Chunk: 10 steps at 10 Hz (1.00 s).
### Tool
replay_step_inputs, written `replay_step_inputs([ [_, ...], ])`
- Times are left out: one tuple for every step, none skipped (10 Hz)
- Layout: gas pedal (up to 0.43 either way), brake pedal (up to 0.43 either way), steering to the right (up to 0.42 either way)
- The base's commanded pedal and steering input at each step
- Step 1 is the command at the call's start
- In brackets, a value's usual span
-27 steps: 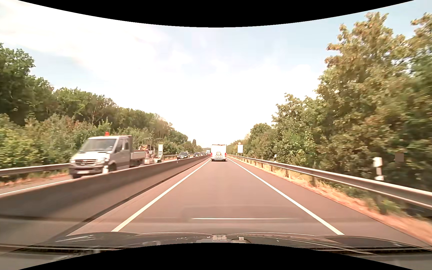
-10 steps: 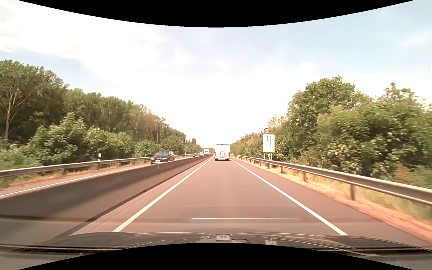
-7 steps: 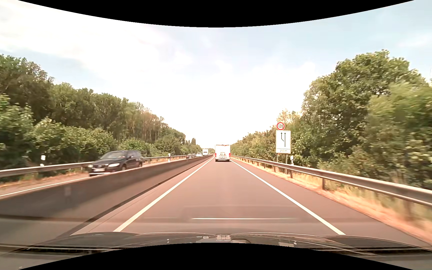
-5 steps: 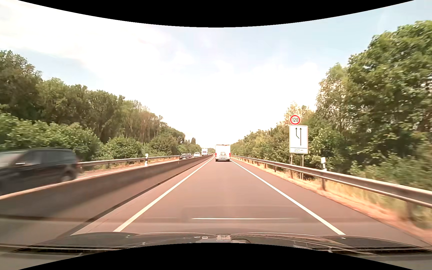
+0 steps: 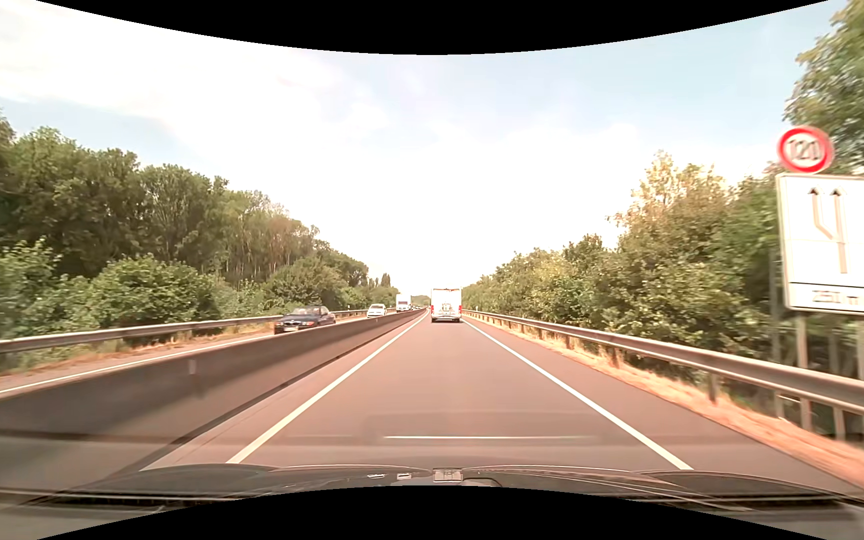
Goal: Follow the waypoints while adhering to traffic rules and regulations
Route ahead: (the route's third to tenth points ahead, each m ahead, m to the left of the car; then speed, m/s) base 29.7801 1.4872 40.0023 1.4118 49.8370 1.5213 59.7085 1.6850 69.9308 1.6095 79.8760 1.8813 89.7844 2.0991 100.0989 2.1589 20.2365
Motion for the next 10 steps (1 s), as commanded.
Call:
replay_step_inputs([
  [0.0, 0.0, -0.002],
  [0.0, 0.0, -0.001],
  [0.0, 0.0, -0.001],
  [0.0, 0.0, -0.002],
  [0.0, 0.0, -0.002],
  [0.008, 0.0, -0.002],
  [0.079, 0.0, -0.002],
  [0.087, 0.0, -0.002],
  [0.098, 0.0, -0.002],
  [0.11, 0.0, -0.002],
])
